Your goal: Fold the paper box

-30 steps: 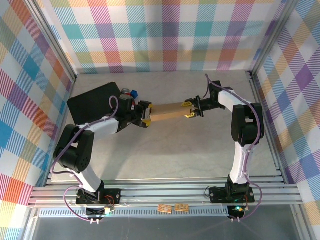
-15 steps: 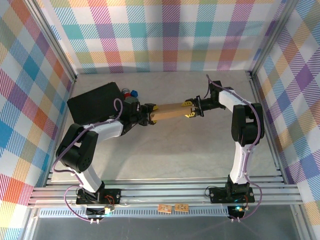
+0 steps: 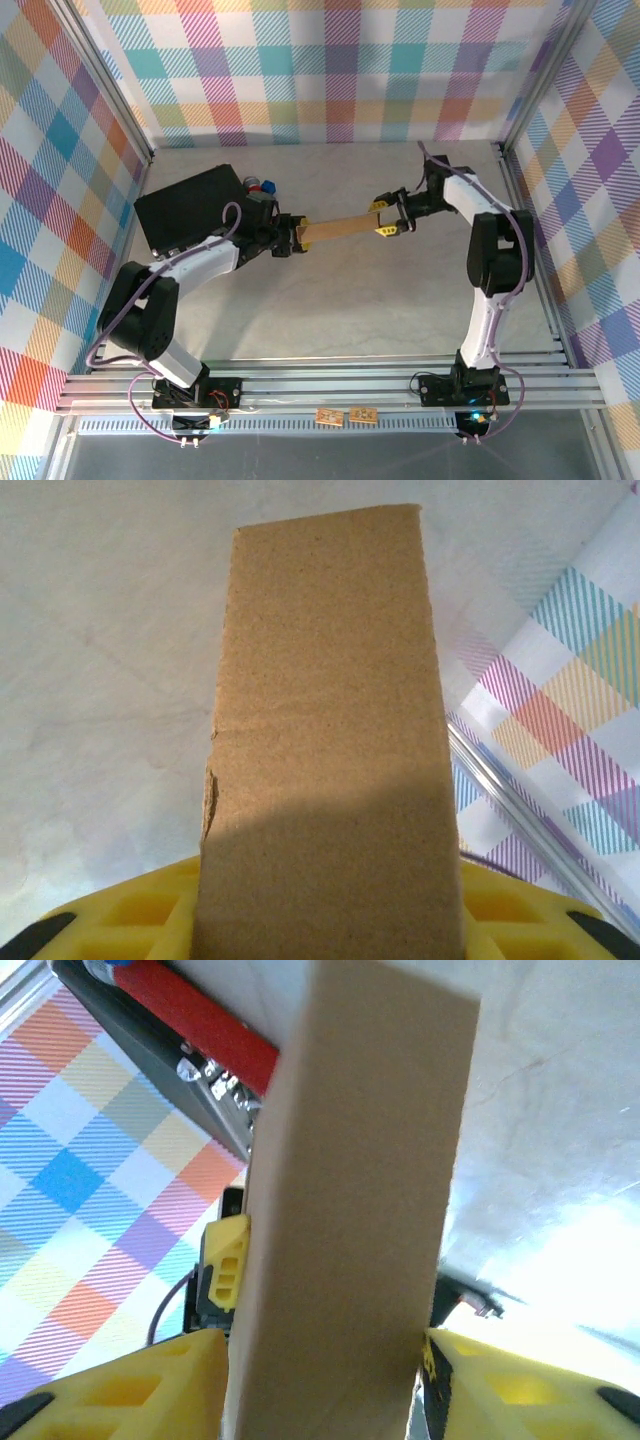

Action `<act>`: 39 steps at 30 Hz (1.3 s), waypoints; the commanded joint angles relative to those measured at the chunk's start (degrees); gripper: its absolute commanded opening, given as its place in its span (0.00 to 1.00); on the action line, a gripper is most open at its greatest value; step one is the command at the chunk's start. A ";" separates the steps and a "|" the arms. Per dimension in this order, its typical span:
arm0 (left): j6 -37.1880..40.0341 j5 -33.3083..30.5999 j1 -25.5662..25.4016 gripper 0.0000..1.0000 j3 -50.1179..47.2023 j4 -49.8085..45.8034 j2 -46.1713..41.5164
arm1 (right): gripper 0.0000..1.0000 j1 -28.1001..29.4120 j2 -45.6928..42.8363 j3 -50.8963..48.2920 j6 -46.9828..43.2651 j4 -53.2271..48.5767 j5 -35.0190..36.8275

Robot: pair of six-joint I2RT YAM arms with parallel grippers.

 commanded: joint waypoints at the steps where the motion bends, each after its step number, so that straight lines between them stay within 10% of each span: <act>1: -2.04 2.02 -0.05 0.18 -0.85 -18.96 -4.46 | 0.53 -2.62 -9.29 2.99 -8.22 -0.83 9.83; 12: -2.35 5.18 2.68 0.20 -0.82 -33.78 -5.07 | 0.38 9.47 -33.83 -17.72 -39.00 14.02 36.28; 18: -2.56 4.99 4.95 0.19 -0.62 -36.99 -4.09 | 0.38 17.57 -47.87 -32.45 -49.97 26.58 39.31; 39: -1.18 5.49 7.36 0.24 0.78 -36.32 0.35 | 0.34 20.74 -35.64 -24.72 -60.95 16.77 38.98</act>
